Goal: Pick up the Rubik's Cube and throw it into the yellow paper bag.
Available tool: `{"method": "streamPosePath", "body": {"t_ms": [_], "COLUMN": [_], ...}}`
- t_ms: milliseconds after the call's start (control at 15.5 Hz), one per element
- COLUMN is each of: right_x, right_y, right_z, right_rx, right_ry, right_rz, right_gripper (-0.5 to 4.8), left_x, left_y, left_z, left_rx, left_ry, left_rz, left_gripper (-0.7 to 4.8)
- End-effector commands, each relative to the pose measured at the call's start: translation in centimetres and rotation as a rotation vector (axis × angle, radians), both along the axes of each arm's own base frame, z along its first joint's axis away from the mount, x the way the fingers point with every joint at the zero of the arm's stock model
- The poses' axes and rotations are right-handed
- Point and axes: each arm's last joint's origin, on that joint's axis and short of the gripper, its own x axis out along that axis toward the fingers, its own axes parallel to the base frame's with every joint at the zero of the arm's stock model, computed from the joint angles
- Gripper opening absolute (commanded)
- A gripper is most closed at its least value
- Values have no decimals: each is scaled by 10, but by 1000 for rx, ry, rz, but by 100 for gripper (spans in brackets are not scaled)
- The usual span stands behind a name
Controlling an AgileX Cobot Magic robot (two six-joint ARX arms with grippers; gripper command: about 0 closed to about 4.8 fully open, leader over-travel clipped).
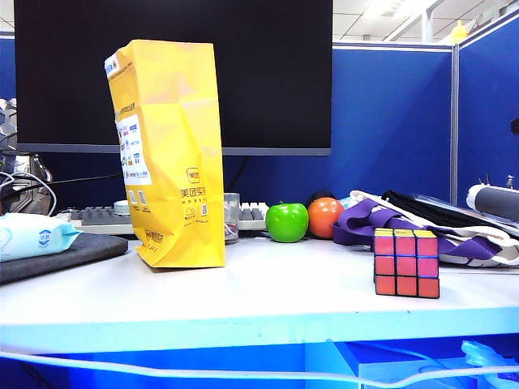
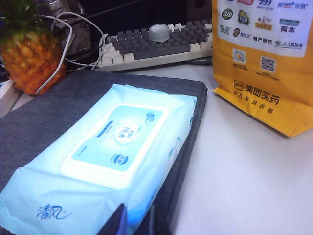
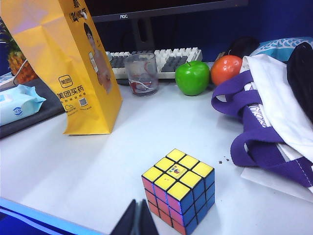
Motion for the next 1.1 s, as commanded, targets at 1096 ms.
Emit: {"method": "streamPosePath", "body": {"t_ms": [1096], "right_x": [-1], "right_y": [0], "right_z": [14], "right_rx": [71], "right_ry": [-139], "right_rz": [18], "right_gripper": [-1], "left_x": [-15], "left_y": [-8], "left_z": [74], "left_rx": [-294], "left_ry": [-277], "left_rz": [-295], "left_gripper": [20]}}
